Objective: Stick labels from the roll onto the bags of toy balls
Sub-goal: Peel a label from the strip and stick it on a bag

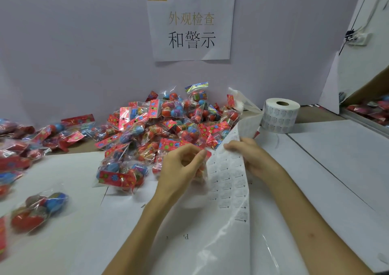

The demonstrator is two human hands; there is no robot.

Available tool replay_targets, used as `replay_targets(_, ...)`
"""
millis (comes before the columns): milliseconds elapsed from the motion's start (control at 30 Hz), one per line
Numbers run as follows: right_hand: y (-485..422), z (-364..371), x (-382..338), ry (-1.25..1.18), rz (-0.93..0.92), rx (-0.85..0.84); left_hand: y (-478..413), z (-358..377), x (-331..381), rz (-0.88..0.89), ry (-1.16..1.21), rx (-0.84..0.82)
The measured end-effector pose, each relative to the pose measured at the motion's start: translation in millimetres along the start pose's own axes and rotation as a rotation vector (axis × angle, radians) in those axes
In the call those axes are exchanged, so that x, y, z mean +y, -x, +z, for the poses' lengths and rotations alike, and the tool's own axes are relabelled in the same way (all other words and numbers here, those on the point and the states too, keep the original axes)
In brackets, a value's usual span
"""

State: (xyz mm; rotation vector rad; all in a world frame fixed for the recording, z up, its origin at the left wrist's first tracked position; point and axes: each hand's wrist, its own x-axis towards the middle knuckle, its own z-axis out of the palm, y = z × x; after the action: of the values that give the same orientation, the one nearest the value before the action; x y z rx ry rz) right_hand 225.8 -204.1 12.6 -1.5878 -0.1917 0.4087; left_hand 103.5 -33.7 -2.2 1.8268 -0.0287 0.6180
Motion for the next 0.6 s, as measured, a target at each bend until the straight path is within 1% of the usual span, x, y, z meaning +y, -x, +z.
replay_targets(100,0.5,-6.3,-6.2,-0.197,-0.083,0.030,-0.8,-0.4,-2.0,-0.020,-0.013,-0.020)
replay_targets(200,3.2,-10.6,-9.2,-0.412,-0.096,-0.008,-0.7,0.8,0.1,-0.039,-0.065,-0.026)
replay_targets(267,4.5,-11.5,-9.1,-0.532,-0.095,-0.026,-1.2,0.5,3.1,-0.177,0.021,-0.113)
replay_targets(333,4.6,-11.8,-8.6,-0.612,-0.104,-0.024,-2.2,-1.4,5.9,-0.393,0.181,-0.301)
replay_targets(367,4.8,-12.0,-8.7,-0.629,-0.113,-0.018,-1.5,-3.1,6.5,-0.480,0.227,-0.410)
replay_targets(400,5.3,-12.1,-9.0,-0.639,-0.124,-0.014,-0.6,-4.5,6.8,-0.531,0.231,-0.523)
replay_targets(467,6.9,-12.0,-10.1,-0.656,-0.136,0.000,3.2,-4.9,7.0,-0.505,0.150,-0.718)
replay_targets(500,7.7,-11.1,-10.8,-0.650,-0.145,0.016,5.2,-4.6,6.8,-0.474,0.124,-0.775)
replay_targets(533,7.6,-10.1,-10.7,-0.622,-0.161,0.052,6.2,-3.8,6.4,-0.462,0.133,-0.782)
replay_targets(600,6.8,-7.7,-10.6,-0.469,-0.207,0.202,5.6,-1.2,5.1,-0.472,0.204,-0.705)
